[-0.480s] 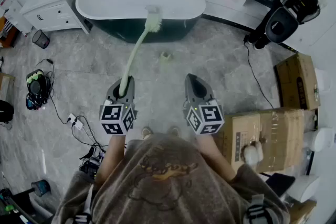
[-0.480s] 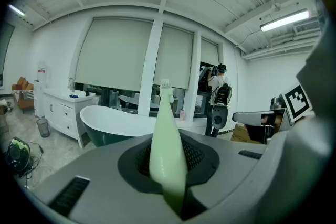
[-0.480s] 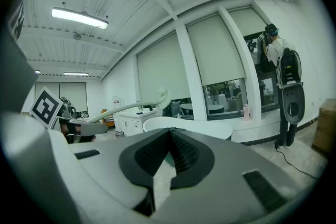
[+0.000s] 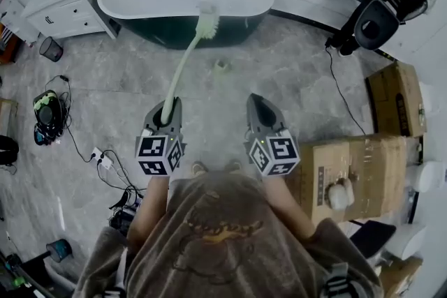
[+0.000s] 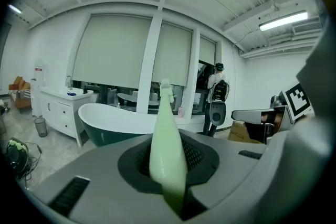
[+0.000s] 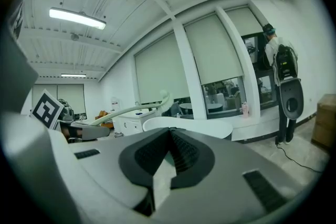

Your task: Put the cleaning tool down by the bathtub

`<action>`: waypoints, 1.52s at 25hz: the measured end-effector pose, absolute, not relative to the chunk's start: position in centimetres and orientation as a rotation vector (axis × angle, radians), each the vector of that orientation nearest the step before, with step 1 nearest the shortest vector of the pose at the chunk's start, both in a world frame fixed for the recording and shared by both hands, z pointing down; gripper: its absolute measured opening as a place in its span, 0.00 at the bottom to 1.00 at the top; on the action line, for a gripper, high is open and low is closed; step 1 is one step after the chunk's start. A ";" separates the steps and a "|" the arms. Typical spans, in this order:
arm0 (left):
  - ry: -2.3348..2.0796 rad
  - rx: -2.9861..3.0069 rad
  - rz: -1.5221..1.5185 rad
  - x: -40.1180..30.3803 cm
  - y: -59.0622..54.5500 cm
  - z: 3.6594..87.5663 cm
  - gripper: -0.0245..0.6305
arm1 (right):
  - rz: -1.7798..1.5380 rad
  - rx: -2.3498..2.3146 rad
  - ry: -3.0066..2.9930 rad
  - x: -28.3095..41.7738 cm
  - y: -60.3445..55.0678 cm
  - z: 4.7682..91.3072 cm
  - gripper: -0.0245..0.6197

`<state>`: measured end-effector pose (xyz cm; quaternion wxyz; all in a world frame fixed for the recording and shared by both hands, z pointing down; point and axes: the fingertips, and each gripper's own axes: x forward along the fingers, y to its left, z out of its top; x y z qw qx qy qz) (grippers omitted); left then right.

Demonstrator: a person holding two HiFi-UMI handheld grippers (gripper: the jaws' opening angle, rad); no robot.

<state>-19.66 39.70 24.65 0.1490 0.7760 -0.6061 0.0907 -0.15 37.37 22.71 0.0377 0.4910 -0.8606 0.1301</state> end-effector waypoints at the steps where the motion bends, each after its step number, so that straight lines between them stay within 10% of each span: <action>1: -1.731 2.239 0.264 -19.9 39.8 24.8 0.09 | 0.390 1.511 -2.639 -0.3 37.6 22.7 0.04; 38: -1.649 2.249 0.295 -18.2 13.9 28.2 0.10 | 0.462 1.544 -2.626 3.8 10.7 26.3 0.04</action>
